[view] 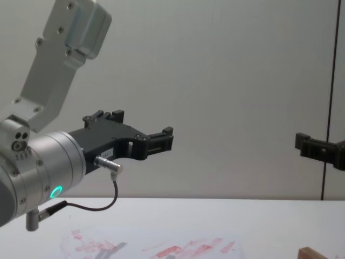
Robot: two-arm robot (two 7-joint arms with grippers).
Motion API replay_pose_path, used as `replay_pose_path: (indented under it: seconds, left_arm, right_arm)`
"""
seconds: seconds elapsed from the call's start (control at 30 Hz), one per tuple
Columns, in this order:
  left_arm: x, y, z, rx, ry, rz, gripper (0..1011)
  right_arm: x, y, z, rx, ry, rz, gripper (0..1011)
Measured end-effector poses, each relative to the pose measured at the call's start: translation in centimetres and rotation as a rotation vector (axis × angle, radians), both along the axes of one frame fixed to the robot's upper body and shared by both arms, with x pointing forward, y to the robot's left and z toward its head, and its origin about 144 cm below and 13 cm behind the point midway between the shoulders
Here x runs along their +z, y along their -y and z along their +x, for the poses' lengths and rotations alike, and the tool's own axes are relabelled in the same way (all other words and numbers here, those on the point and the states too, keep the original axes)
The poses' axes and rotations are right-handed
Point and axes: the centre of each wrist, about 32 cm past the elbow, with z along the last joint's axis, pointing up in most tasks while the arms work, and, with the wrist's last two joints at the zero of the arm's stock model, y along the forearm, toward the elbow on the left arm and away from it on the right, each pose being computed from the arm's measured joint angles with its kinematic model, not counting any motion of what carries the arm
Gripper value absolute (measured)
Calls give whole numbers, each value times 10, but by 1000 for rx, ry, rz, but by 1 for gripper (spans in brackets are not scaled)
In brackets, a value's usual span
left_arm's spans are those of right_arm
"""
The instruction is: Use the one hand to pick up the stamp and affix it onto the A4 paper.
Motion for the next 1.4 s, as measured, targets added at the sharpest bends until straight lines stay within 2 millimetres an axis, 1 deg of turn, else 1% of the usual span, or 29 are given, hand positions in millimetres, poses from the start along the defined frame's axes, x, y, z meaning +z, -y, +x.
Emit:
replay_pose_path:
  seconds: [1.4]
  left_arm:
    - [0,0,0,0,0,0,1002]
  right_arm:
    - [0,0,0,0,0,0,1001]
